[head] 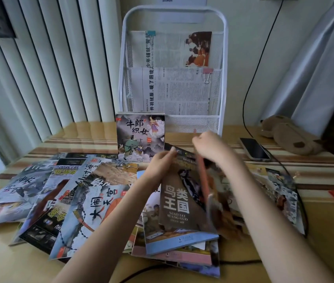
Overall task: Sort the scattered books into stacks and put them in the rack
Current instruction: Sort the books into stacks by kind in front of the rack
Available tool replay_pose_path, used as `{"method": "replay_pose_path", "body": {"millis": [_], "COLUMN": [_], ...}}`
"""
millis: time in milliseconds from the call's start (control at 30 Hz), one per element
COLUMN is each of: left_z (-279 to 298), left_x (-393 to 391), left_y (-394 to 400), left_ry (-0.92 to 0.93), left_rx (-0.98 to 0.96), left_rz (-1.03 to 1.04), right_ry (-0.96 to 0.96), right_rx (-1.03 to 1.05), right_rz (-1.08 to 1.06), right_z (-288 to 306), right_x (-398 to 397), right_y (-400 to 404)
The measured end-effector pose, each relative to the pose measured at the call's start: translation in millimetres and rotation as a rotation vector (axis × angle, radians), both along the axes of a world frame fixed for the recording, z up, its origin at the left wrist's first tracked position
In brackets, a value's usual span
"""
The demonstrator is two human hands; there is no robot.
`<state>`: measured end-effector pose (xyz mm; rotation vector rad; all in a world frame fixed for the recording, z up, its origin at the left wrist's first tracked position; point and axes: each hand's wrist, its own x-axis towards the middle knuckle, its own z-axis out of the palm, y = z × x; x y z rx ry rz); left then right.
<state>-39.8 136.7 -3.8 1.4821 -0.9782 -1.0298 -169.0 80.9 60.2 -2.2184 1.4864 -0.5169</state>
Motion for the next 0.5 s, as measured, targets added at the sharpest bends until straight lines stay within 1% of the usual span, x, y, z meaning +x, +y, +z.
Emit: {"method": "replay_pose_path", "body": {"millis": [33, 67, 100, 167, 200, 233, 267, 300, 367, 400, 433, 500], "left_z": [2.3, 3.1, 2.0, -4.0, -8.4, -12.3, -14.9, -16.1, -8.6, -4.0, 1.5, 13.3], "left_x": [-2.6, -3.1, -2.8, -1.0, 2.0, 4.7, 6.1, 7.1, 9.8, 12.0, 13.3, 12.5], "left_y": [-1.0, -2.4, -4.1, -1.9, -0.8, -0.1, 2.2, 2.5, 3.1, 0.8, -1.8, -4.4], "left_ry": [0.18, 0.264, 0.283, 0.12, 0.073, 0.074, 0.1, 0.133, 0.176, 0.198, 0.221, 0.196], "left_rx": [0.041, 0.076, 0.084, 0.034, -0.002, -0.029, -0.058, -0.094, -0.172, -0.226, -0.288, -0.406], "left_rz": [-0.025, -0.04, -0.057, -0.008, 0.03, 0.055, 0.062, 0.072, 0.079, 0.078, 0.068, 0.048], "right_ry": [-0.01, -0.011, 0.016, 0.048, -0.022, -0.153, -0.286, -0.365, -0.381, -0.394, -0.453, -0.669], "right_rx": [0.046, 0.094, 0.118, 0.057, 0.04, 0.057, 0.071, 0.037, -0.01, 0.029, 0.129, 0.323], "right_rz": [0.044, 0.083, 0.105, 0.115, 0.094, 0.061, 0.001, -0.078, -0.183, -0.189, -0.192, -0.183], "right_z": [-7.7, -17.3, -27.4, -42.7, -49.1, -51.5, -55.0, -56.5, -60.6, -64.2, -68.4, -73.0], "right_x": [10.9, 19.4, 24.1, 20.1, 13.4, 4.9, -4.2, -13.5, -31.4, -38.1, -42.2, -46.3], "right_y": [8.0, 13.6, 17.8, 19.1, 14.3, 11.5, 6.3, 1.5, -7.8, -10.4, -13.1, -15.7]}}
